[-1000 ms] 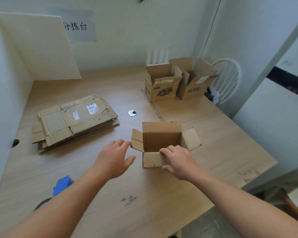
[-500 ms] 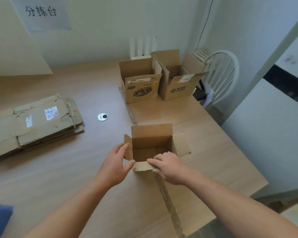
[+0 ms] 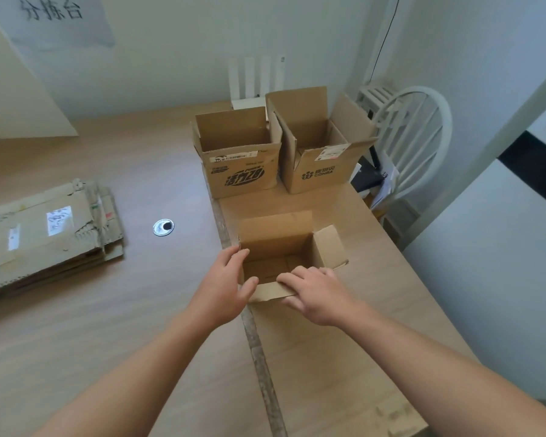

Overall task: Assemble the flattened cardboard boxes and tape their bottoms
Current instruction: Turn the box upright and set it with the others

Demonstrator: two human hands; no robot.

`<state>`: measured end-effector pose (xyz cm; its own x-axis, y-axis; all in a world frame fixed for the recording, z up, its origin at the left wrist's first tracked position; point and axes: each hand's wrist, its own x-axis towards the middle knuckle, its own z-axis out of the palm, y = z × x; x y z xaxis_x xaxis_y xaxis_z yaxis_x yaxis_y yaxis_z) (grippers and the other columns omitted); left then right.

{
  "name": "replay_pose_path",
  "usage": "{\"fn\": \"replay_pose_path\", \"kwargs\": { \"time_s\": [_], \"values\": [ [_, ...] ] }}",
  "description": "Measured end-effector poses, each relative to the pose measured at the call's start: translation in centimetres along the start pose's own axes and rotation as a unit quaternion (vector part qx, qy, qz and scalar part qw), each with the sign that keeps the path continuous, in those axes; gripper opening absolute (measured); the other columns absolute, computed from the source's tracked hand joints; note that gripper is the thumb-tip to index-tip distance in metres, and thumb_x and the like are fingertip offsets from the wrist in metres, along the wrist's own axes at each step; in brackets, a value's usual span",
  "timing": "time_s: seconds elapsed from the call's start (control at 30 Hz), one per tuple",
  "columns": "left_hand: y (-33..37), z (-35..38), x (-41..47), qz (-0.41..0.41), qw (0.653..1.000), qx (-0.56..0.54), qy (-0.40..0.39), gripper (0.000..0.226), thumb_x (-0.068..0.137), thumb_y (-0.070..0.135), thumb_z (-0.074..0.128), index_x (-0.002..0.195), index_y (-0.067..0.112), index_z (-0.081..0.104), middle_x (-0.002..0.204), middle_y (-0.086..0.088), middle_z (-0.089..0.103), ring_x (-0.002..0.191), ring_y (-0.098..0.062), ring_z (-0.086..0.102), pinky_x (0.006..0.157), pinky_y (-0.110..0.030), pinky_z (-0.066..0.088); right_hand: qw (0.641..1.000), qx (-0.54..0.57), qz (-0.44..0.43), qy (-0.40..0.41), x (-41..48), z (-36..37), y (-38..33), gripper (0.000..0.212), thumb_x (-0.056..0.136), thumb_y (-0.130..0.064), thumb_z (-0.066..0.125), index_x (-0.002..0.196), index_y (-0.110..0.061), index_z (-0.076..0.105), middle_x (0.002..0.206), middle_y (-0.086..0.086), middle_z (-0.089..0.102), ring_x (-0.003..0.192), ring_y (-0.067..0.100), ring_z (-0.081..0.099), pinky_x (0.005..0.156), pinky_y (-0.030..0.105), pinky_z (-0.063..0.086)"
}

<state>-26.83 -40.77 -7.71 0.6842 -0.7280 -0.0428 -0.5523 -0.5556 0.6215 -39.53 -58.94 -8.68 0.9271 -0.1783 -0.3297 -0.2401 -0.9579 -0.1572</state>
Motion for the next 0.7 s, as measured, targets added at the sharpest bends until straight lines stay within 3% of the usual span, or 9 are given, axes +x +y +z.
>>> {"fn": "replay_pose_path", "kwargs": {
  "time_s": [0.17,0.3,0.43,0.7],
  "values": [
    [1.0,-0.3,3.4,0.037,0.999,0.039,0.004,0.061,0.096,0.036,0.058,0.151,0.022,0.035,0.156,0.002,0.027,0.142,-0.015,0.030,0.110,-0.025,0.028,1.000,-0.002,0.028,-0.006,0.6,-0.3,4.9,0.067,0.089,-0.078,0.023,0.144,-0.042,0.032,0.131,-0.004,0.044,0.120,0.021,0.041,0.111,0.045,0.024],
    [2.0,-0.4,6.2,0.084,0.990,0.113,-0.015,0.056,0.098,0.041,0.053,0.148,0.021,0.039,0.150,0.003,0.039,0.136,-0.017,0.039,0.109,-0.032,0.037,0.999,-0.015,0.028,-0.003,1.4,-1.2,8.3,0.085,0.077,-0.087,0.006,0.144,-0.042,0.031,0.132,-0.005,0.043,0.122,0.020,0.039,0.115,0.046,0.020],
    [3.2,-0.4,9.6,0.114,0.977,0.178,-0.024,0.050,0.098,0.044,0.050,0.143,0.022,0.044,0.141,0.004,0.049,0.127,-0.018,0.046,0.100,-0.031,0.043,0.999,-0.011,0.052,0.009,3.1,-2.4,11.3,0.069,0.091,-0.078,0.021,0.148,-0.040,0.029,0.140,-0.004,0.043,0.131,0.021,0.038,0.120,0.051,0.017],
    [5.3,-0.3,16.1,0.189,0.929,0.316,-0.048,0.036,0.097,0.042,0.047,0.125,0.020,0.053,0.125,0.000,0.056,0.107,-0.022,0.053,0.086,-0.032,0.045,0.995,-0.014,0.103,0.007,6.4,-5.8,17.6,0.066,0.094,-0.067,0.038,0.151,-0.035,0.029,0.151,-0.001,0.039,0.139,0.025,0.035,0.119,0.053,0.020]
  ]
}}
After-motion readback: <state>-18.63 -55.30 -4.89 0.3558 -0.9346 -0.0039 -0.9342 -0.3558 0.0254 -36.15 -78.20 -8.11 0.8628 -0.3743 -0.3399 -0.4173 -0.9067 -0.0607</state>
